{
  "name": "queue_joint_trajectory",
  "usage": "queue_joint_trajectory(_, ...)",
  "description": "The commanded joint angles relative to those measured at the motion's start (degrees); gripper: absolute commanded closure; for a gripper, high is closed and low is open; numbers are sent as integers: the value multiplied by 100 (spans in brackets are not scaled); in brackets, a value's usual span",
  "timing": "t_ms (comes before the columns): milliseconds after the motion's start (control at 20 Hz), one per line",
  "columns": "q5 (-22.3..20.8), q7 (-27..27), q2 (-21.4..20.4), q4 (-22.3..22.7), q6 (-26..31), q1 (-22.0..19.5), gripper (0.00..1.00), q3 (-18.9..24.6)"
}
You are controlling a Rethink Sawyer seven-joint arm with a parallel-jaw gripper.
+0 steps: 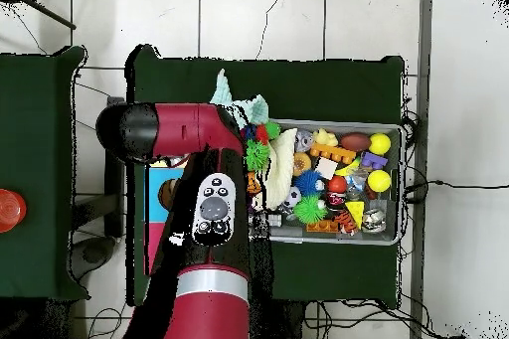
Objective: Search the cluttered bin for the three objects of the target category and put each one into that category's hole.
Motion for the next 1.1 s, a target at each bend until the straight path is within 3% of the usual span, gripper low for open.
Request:
queue_joint_trajectory(50,-162,-276,-132,129,334,-133,100,364)
queue_joint_trajectory(350,-119,-31,-266,257,221,-61,100,263)
queue_joint_trajectory(750,104,297,-579,87,1004,39,100,228)
queue_joint_trajectory(1100,231,340,-793,244,1084,46,100,294)
